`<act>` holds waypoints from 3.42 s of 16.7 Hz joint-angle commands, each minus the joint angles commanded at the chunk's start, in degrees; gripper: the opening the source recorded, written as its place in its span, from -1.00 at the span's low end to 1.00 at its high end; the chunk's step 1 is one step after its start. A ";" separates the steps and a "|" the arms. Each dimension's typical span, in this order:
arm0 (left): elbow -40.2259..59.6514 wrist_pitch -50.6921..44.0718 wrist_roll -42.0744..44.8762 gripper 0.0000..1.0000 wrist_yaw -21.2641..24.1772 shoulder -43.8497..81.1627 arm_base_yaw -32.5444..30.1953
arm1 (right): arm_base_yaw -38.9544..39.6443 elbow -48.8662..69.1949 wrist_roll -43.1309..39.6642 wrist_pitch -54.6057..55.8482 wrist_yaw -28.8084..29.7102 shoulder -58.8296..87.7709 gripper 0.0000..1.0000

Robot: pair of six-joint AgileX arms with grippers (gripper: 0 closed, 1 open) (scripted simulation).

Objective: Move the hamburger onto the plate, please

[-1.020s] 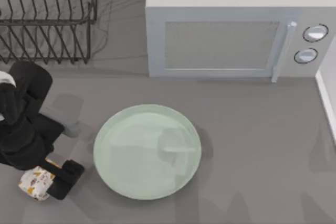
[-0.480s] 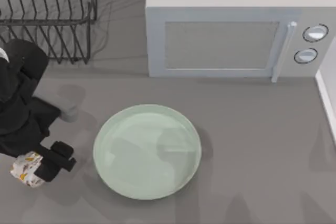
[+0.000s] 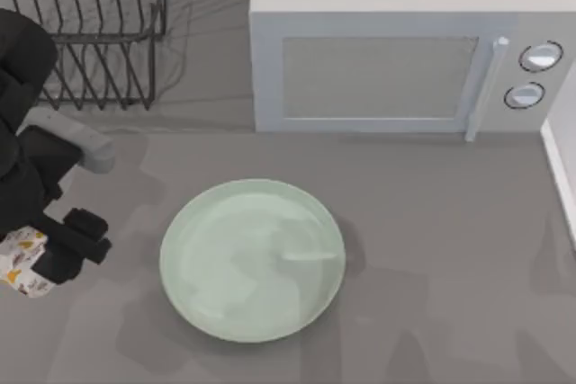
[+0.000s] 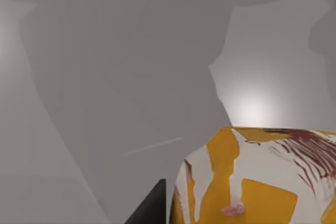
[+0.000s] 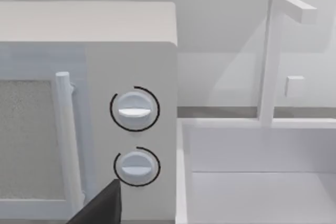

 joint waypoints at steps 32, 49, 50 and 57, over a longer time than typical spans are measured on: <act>28.40 -3.54 125.70 -1.00 1.30 28.45 -25.71 | 0.00 0.00 0.00 0.00 0.00 0.00 1.00; 22.03 5.78 125.84 -1.00 1.32 31.37 -25.71 | 0.00 0.00 0.00 0.00 0.00 0.00 1.00; 22.03 5.78 125.84 -1.00 1.32 31.37 -25.71 | 0.00 0.00 0.00 0.00 0.00 0.00 1.00; 22.03 5.78 125.84 -0.10 1.32 31.37 -25.71 | 0.00 0.00 0.00 0.00 0.00 0.00 1.00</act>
